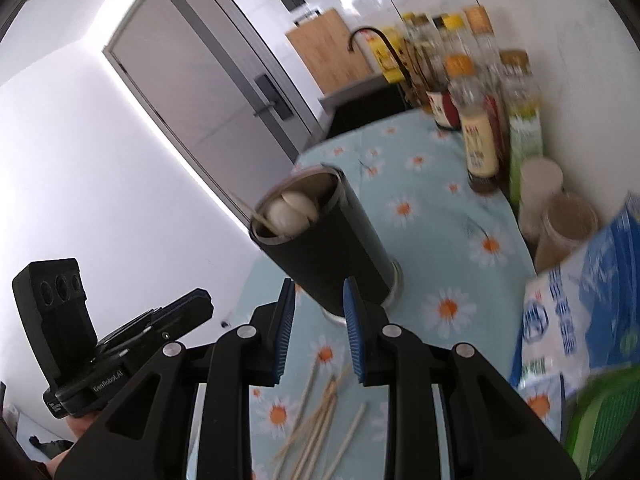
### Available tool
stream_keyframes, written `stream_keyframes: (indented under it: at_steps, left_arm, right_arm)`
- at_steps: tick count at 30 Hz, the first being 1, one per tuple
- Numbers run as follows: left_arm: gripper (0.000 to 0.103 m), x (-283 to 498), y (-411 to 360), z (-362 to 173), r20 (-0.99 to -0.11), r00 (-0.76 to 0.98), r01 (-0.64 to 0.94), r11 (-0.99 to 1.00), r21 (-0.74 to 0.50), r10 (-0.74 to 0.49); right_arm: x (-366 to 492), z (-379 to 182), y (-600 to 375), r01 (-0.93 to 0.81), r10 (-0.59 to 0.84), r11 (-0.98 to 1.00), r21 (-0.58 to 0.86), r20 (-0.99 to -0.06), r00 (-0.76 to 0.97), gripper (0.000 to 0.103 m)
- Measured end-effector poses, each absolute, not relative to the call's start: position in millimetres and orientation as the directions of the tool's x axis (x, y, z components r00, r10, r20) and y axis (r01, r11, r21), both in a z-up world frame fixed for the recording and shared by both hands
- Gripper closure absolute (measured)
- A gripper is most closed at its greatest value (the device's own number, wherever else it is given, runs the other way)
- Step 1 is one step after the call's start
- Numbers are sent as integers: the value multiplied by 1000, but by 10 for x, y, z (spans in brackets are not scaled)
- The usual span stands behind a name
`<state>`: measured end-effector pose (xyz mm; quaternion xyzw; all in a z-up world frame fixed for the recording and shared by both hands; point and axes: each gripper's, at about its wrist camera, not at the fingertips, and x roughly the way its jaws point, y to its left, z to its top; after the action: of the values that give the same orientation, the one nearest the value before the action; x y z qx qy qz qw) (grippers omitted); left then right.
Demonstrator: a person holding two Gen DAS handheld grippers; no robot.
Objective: Organize utensils
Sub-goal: 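Withdraw both open grippers from the holder and lower them toward the chopsticks, then grasp one wooden chopstick with the right gripper while the left gripper grasps another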
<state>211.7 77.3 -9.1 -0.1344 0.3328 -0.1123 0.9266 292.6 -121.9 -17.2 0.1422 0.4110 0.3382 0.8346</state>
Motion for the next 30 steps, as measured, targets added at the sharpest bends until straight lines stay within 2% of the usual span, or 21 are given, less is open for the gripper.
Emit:
stream_keyframes:
  at_steps: [7,11,18,25,30]
  left_arm:
    - [81,1979,812,-455,-659,683,97,933,-345,-315]
    - [81,1893,863,-671,-695,641,73,927,-367,-326]
    - [81,1777,911,-958,-741,585,59,929,-366,-329]
    - [81,1669,1032,-1116,-755,555,55,921,-386,-350]
    - [81,1610,1154,-1207,-750,540,51,905,-423,-381]
  right_arm:
    - [2811,-518,-1131,-370,619,779,506,-714,327,76]
    - [2749,-726,-1028,-309,543,830,464,-798,261,76]
    - [2649,-1047,-782,-257,433,882,394,-894,116,76]
    - [2591,-1417,-565,-196,336,922,334,-941,-25,77]
    - [2572,-1506,-471,-179,277,943,279,-960,-40,82]
